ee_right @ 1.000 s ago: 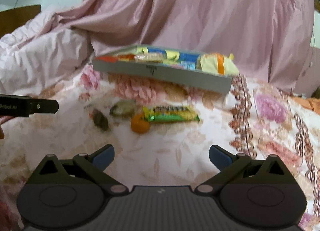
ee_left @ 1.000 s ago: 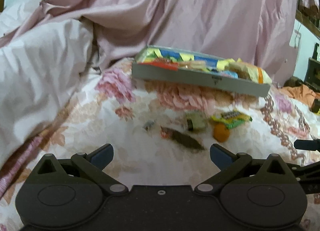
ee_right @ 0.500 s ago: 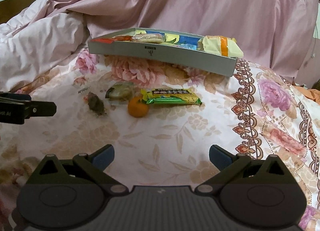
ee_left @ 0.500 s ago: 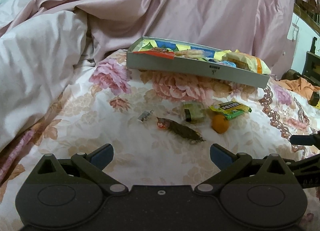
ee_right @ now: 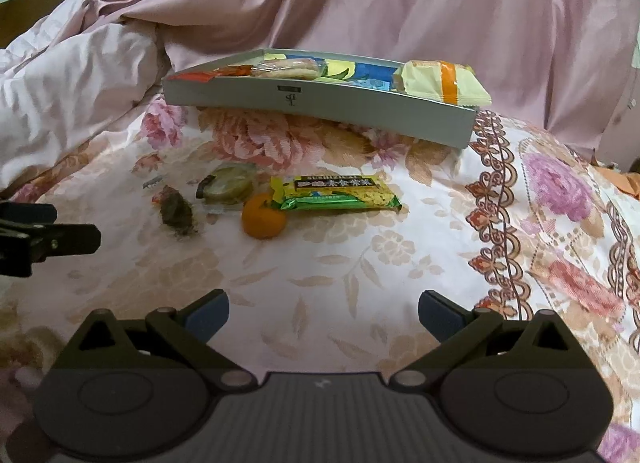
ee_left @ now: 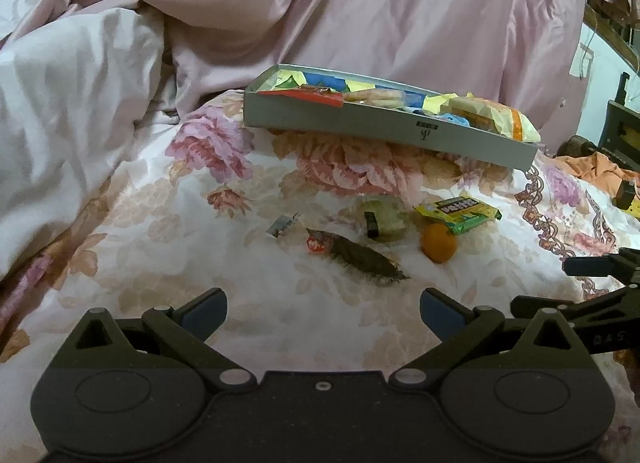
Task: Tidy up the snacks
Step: 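Grasp the mandarin orange with the right tool while the left tool grasps the dark brown wrapped snack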
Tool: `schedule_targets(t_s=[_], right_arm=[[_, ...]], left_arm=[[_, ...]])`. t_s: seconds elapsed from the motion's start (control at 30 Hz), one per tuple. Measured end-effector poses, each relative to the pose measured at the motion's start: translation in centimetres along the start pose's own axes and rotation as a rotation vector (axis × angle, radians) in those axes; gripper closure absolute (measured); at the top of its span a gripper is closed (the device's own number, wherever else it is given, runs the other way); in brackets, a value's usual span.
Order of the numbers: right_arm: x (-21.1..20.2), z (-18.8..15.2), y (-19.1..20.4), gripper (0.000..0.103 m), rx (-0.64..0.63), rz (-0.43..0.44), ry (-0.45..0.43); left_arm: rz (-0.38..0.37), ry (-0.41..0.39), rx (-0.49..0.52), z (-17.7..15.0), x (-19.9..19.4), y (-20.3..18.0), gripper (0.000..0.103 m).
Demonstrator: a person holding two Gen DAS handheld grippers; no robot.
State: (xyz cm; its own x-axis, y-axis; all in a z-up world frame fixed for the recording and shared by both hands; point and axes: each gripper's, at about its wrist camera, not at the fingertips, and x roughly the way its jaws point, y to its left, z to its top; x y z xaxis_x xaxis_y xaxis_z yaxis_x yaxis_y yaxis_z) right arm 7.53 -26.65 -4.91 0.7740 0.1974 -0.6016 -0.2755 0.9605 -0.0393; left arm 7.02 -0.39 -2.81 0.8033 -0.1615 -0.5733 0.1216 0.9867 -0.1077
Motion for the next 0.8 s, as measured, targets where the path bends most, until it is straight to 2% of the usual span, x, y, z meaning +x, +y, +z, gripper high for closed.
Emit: schedule_targets(t_s=[0.23, 0.53, 0.8], right_arm=[[1.9, 0.7, -0.5, 0.0, -0.073, 0.055, 0.014], [4.7, 2.5, -1.1, 0.002, -0.097, 0.108, 0.026], [6.3, 3.5, -1.1, 0.011, -0.048, 0.142, 0.054]], left_arm=[[0.016, -0.023, 0.038, 0.6, 1.4, -0.2, 0.001], [-0.016, -0.002, -0.038, 1.6, 3.9, 0.6, 0.001], [-0.108, 0.023, -0.11, 2.9, 5.8, 1.4, 0.001]])
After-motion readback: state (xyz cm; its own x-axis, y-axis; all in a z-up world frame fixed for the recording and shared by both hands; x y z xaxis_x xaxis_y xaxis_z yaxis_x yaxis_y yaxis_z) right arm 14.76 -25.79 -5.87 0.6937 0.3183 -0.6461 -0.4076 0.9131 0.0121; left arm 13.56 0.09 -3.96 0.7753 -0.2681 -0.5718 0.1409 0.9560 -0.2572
